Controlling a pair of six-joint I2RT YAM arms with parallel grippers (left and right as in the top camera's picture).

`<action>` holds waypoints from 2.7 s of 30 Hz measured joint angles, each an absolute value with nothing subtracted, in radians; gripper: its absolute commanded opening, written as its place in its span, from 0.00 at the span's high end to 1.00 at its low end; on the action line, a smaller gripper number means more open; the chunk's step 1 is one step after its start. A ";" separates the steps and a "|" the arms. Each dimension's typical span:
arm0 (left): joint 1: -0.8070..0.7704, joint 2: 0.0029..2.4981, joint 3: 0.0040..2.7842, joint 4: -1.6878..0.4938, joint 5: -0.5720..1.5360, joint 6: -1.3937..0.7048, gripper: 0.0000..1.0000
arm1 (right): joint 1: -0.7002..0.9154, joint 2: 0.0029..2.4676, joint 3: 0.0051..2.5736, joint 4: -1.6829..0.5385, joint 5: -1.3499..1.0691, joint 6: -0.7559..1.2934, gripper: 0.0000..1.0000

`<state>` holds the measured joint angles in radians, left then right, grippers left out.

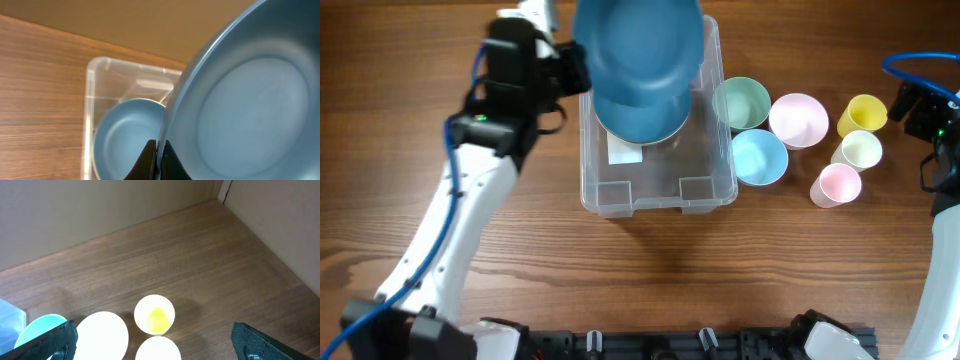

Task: Pack container
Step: 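Lift the blue bowl into the bin and stack it on the plate, then release the blue bowl and retract the left arm to the left, then move the right gripper down to the white cup beside the yellow cup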

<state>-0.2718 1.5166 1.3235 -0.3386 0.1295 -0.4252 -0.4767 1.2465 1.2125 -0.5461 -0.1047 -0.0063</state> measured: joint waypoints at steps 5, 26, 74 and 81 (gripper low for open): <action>-0.334 1.612 1.324 -0.301 0.036 -0.425 0.96 | -0.477 1.246 1.213 -0.546 -0.105 -0.006 0.00; -0.360 1.723 1.324 -0.304 -0.029 -0.432 0.48 | -0.477 1.246 1.213 -0.546 -0.105 -0.006 0.00; 0.227 1.605 1.335 -0.614 -0.093 -0.435 0.00 | -0.477 1.246 1.213 -0.478 -0.105 -0.006 0.00; 0.227 1.605 1.335 -0.615 -0.093 -0.435 0.00 | -0.477 1.246 1.213 -0.511 -0.105 0.073 0.00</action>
